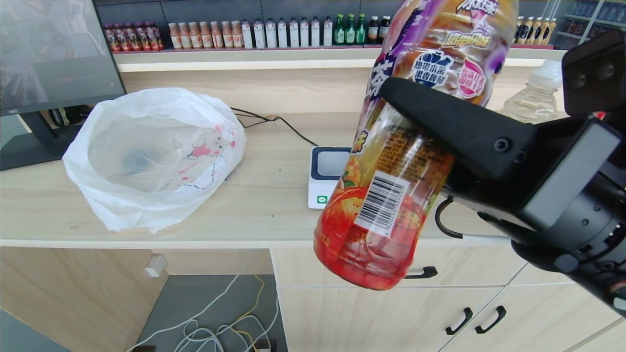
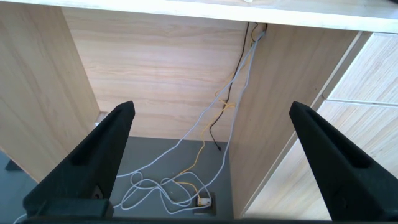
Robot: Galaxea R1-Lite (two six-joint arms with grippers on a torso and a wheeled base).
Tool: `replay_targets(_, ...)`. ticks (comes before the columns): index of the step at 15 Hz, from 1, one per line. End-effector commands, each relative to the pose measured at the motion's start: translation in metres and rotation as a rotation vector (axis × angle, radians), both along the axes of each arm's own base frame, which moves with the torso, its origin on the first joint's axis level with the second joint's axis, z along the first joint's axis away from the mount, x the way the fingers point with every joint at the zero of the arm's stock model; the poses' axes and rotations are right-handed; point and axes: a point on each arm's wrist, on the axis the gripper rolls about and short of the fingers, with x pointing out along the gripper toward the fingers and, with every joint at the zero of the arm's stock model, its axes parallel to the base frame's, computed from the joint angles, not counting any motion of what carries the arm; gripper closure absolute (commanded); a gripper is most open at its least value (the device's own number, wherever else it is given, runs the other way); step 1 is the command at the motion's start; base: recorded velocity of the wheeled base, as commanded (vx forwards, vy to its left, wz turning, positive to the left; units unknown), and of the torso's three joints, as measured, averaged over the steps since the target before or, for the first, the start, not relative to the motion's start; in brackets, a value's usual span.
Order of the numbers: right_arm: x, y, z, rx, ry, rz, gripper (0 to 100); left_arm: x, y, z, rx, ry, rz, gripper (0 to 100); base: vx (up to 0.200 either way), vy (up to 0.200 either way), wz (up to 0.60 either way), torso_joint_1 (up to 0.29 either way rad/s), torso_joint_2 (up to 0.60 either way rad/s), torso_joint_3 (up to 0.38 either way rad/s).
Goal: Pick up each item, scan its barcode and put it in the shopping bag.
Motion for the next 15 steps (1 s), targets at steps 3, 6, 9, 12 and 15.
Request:
replay_targets(3, -0.001, 0.003, -0.005, -0.004, 0.003, 0.01, 100, 0.0, 0.0, 0.0, 0.0, 0.0, -0.001, 0, 0.0, 0.0, 0.0, 0.0, 0.0, 0.0)
replay_targets(6, -0.004, 0.005, -0.007, -0.001, -0.006, 0.02, 100, 0.0, 0.0, 0.0, 0.0, 0.0, 0.0, 0, 0.0, 0.0, 0.0, 0.0, 0.0, 0.0)
replay_targets(9, -0.005, 0.005, -0.007, -0.009, -0.025, 0.012, 100, 0.0, 0.0, 0.0, 0.0, 0.0, -0.001, 0, 0.0, 0.0, 0.0, 0.0, 0.0, 0.0)
replay_targets(12, -0.009, 0.002, -0.004, -0.004, -0.039, 0.011, 100, 0.0, 0.0, 0.0, 0.0, 0.0, 0.0, 0, 0.0, 0.0, 0.0, 0.0, 0.0, 0.0)
replay_targets(15, -0.012, -0.003, -0.001, 0.009, -0.048, 0.009, 100, 0.0, 0.0, 0.0, 0.0, 0.0, 0.0, 0, 0.0, 0.0, 0.0, 0.0, 0.0, 0.0)
